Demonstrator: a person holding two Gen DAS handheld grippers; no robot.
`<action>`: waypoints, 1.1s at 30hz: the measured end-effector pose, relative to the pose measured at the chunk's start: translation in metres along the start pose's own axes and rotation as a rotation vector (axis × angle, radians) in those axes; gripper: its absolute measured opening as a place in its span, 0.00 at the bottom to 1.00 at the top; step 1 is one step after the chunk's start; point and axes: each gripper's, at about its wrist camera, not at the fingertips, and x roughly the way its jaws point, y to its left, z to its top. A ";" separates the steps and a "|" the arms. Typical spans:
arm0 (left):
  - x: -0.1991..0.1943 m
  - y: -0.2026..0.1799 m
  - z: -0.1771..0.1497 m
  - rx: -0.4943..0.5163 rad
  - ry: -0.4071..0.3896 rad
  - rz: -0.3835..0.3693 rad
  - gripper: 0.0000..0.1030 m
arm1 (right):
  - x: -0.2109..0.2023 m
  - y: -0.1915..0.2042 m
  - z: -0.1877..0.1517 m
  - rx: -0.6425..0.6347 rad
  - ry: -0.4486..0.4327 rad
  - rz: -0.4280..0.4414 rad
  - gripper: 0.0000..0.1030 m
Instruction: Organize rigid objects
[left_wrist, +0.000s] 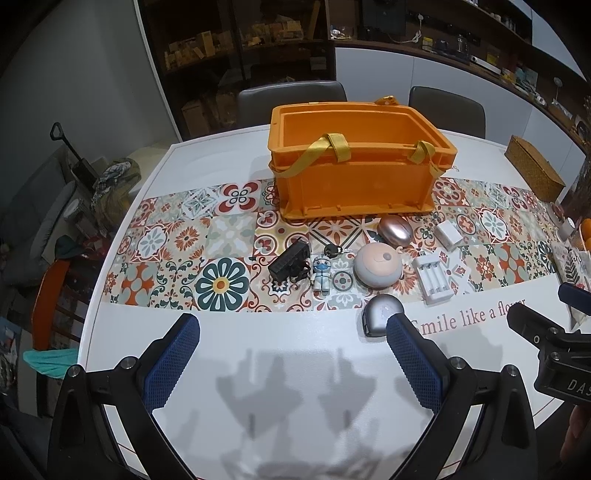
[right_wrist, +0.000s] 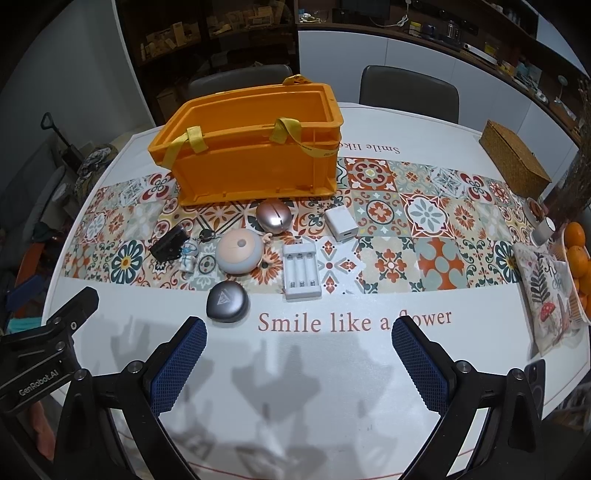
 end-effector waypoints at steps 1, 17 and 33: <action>0.000 0.001 0.001 -0.001 0.002 -0.001 1.00 | 0.000 0.000 0.000 0.000 0.000 0.000 0.98; 0.002 0.000 0.000 0.001 0.005 -0.003 1.00 | 0.001 0.000 0.001 0.002 0.000 -0.002 0.98; 0.002 0.000 0.000 0.001 0.006 -0.003 1.00 | 0.001 0.001 0.001 0.000 0.002 -0.001 0.98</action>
